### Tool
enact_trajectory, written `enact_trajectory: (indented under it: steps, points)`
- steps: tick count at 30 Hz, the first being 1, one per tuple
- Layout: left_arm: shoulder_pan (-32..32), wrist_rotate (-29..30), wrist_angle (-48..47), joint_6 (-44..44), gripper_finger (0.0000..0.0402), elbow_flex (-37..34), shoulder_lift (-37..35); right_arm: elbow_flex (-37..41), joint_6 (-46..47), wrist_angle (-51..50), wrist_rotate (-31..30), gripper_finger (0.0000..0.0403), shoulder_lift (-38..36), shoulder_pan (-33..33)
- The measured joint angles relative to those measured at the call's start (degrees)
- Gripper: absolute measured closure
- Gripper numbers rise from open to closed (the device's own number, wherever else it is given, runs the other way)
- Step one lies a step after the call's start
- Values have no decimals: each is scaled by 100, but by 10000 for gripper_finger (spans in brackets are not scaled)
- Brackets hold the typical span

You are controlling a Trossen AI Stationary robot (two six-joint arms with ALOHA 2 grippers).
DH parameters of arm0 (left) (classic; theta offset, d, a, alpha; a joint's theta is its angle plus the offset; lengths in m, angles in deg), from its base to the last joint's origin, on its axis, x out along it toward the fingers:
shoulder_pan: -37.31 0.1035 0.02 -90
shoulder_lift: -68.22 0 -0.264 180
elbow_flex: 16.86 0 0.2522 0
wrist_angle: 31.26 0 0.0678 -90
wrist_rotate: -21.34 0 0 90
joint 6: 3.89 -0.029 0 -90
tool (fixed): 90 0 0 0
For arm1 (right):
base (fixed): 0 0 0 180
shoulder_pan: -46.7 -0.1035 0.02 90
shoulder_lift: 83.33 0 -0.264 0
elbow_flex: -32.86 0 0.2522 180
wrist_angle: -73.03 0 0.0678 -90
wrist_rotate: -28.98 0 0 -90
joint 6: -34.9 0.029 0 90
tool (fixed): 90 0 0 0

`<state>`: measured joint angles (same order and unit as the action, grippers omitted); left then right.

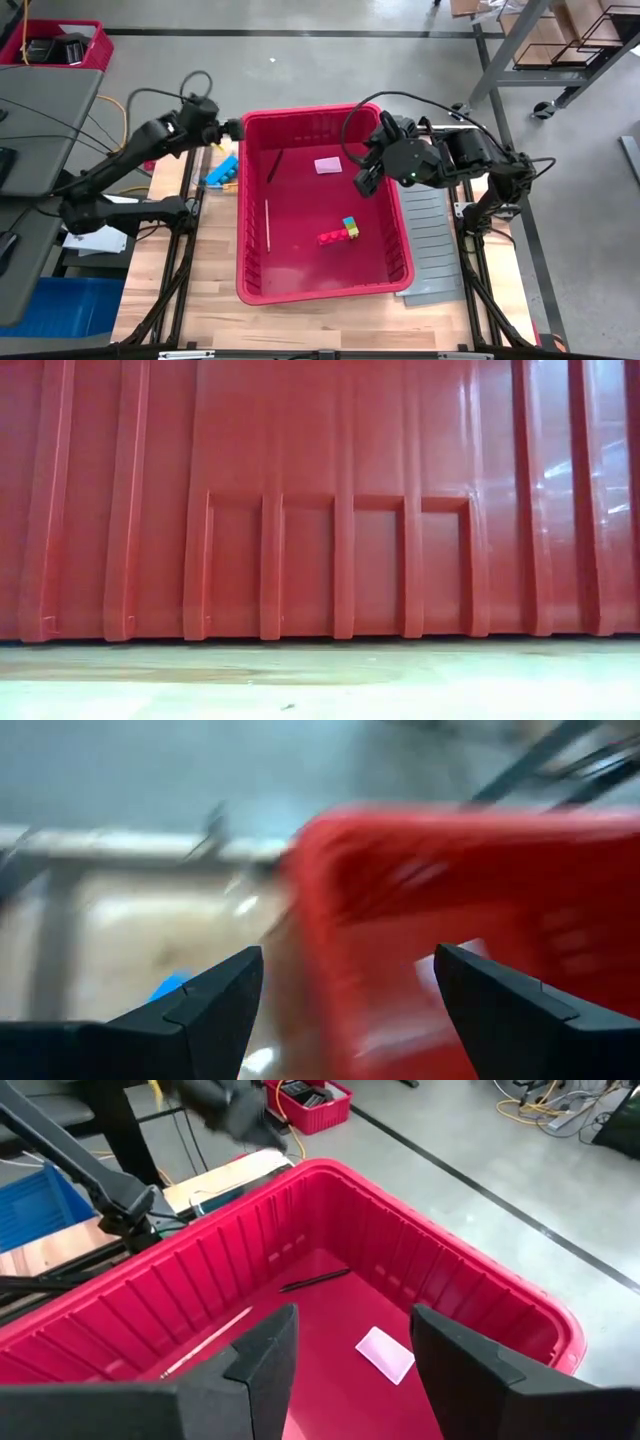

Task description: Sort Items/Unsort Items

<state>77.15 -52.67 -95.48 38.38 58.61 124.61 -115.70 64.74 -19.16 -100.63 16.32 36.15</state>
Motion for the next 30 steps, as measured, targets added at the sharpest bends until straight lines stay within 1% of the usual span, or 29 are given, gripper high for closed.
enact_trajectory:
  steps: [3, 7, 9, 12, 14, 17, 19, 21, 23, 27, 30]
  points:
    - [-301, -34, 182, -243, 110, 528, 81, 0, -31, -13, -29, 217, 22, 0]
    - [-786, -54, -3, -833, 114, 1161, 771, 0, -28, -18, -126, 217, 36, 7]
    - [-968, -124, -132, -1029, 115, 1464, 1306, 0, -28, -18, -203, 217, 46, 11]
    - [-964, -464, -391, -1388, 115, 2020, 2232, 0, -18, -17, -220, 217, 83, 40]
    - [-866, -673, -738, -1719, 116, 2505, 2901, 0, 12, -18, -209, 217, 91, 44]
    - [-767, -535, -1580, -2170, 116, 3097, 3881, 0, 59, -16, -159, 217, 119, 42]
    - [-670, -512, -2002, -2400, 116, 3379, 4405, 0, 128, -18, -119, 217, 133, 42]
    - [-597, -735, -2387, -2560, 116, 3552, 4823, 0, 142, -18, -42, 217, 140, 42]
    - [-592, -910, -2530, -2752, 116, 3555, 5158, 0, 142, -18, -20, 217, 151, 38]
    - [-815, -937, -2499, -2977, 116, 3486, 5507, 0, 142, -18, 5, 217, 167, 24]
    - [-965, -683, -2253, -3017, 116, 3320, 5620, 0, 142, -18, 4, 217, 164, 24]
